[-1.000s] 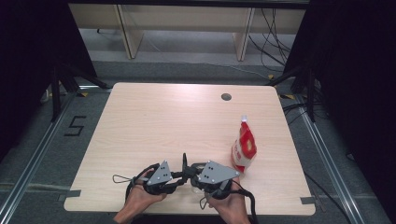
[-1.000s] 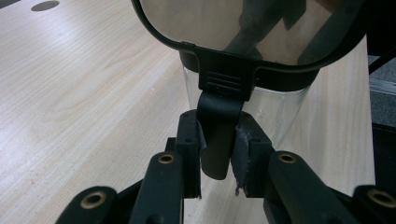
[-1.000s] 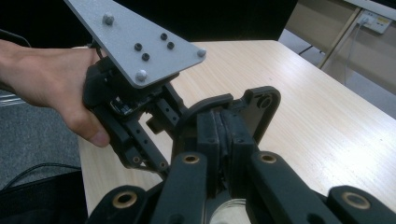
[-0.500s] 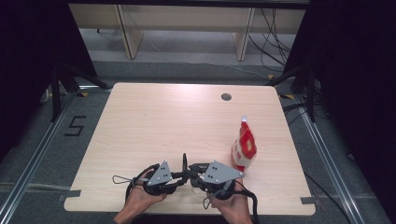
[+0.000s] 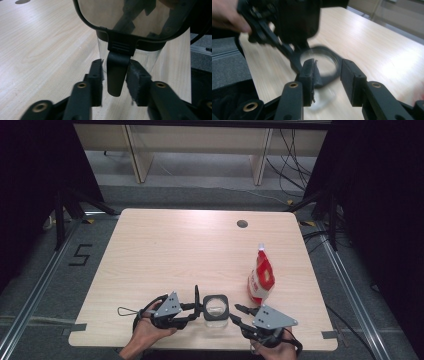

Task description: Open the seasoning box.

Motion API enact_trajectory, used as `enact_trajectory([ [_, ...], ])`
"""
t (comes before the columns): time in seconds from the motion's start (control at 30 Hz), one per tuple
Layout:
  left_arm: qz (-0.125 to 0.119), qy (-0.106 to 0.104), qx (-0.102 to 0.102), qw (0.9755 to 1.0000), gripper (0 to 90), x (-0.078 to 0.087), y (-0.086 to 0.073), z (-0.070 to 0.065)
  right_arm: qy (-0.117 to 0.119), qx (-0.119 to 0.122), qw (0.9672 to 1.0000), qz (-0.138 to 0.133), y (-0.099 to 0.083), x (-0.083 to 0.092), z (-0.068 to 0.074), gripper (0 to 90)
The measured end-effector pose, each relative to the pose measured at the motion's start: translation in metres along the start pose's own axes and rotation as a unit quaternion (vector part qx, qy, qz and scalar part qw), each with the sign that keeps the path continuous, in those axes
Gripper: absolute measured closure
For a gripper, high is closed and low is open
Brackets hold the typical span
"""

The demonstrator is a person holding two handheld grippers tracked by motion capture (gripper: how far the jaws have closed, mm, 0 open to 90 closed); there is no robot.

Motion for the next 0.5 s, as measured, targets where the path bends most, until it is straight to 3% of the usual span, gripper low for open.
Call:
enact_trajectory([
  [0.03, 0.000, 0.000, 0.000, 1.0000, 56.9, 0.000, 0.000, 0.000, 0.000, 0.000, 1.0000, 0.000, 0.000, 0.000, 0.000, 63.9],
  [0.07, 0.003, 0.000, 0.004, 1.0000, 54.0, 0.005, 0.000, 0.001, -0.011, -0.015, 0.9998, 0.005, -0.009, 0.012, -0.004, 62.7],
  [0.17, 0.004, 0.002, 0.004, 1.0000, 47.7, 0.008, 0.000, 0.002, -0.025, -0.015, 0.9996, 0.001, -0.014, 0.022, -0.010, 61.8],
  [0.2, 0.010, 0.005, 0.018, 0.9998, 45.9, 0.011, -0.002, 0.001, -0.036, -0.022, 0.9991, 0.004, -0.018, 0.032, -0.015, 60.7],
  [0.27, 0.011, 0.003, 0.021, 0.9997, 44.1, 0.011, -0.003, 0.000, -0.047, -0.030, 0.9984, 0.000, -0.020, 0.036, -0.017, 60.4],
  [0.3, 0.016, 0.005, 0.007, 0.9998, 41.9, 0.013, -0.004, 0.000, -0.057, -0.035, 0.9977, 0.007, -0.024, 0.042, -0.019, 59.3],
  [0.33, 0.019, 0.007, 0.021, 0.9996, 41.3, 0.014, -0.005, -0.002, -0.064, -0.019, 0.9978, 0.009, -0.027, 0.044, -0.024, 58.7],
  [0.37, 0.019, 0.007, 0.021, 0.9996, 40.3, 0.014, -0.005, -0.002, -0.064, -0.019, 0.9978, 0.009, -0.027, 0.044, -0.024, 58.7],
  [0.43, 0.018, 0.012, 0.034, 0.9992, 37.8, 0.016, -0.005, -0.004, -0.084, -0.056, 0.9947, 0.019, -0.035, 0.047, -0.029, 55.9],
  [0.5, 0.021, 0.014, 0.031, 0.9992, 35.4, 0.017, -0.006, -0.004, -0.090, -0.056, 0.9941, 0.021, -0.038, 0.048, -0.033, 54.5],
])
Point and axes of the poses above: each handheld gripper's, and its own axes: x roughly backward along the jaws, y roughly out of its top, z roughly to its left, the point moved 6 cm from there along -x, roughly forward along the jaws, and after that the axes turned 2 degrees about x, right-handed, at the moved point
